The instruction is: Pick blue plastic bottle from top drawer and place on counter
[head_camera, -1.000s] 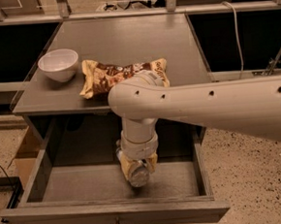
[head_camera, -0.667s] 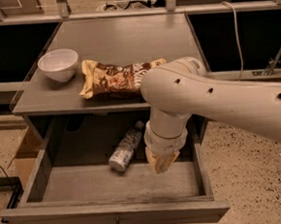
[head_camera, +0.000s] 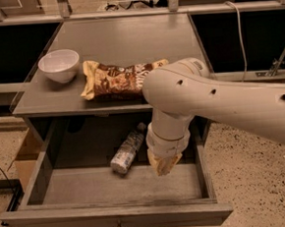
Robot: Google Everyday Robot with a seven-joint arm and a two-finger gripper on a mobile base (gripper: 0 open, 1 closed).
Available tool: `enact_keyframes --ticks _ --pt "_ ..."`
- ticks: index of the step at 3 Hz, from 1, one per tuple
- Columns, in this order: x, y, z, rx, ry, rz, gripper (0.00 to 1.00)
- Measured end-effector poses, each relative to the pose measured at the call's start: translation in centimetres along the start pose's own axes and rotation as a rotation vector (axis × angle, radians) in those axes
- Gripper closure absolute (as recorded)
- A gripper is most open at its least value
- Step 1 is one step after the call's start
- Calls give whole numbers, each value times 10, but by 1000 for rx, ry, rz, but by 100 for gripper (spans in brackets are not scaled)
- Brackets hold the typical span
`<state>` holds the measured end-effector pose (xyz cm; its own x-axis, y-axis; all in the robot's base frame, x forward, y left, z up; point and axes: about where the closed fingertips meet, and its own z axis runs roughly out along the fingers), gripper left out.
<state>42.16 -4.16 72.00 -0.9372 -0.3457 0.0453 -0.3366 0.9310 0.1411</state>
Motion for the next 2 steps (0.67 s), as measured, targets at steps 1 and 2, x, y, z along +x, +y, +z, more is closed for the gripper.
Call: enact_keyframes --ticks 1,2 --pt "0 0 0 0 0 0 51" --pt "0 0 0 0 0 0 28"
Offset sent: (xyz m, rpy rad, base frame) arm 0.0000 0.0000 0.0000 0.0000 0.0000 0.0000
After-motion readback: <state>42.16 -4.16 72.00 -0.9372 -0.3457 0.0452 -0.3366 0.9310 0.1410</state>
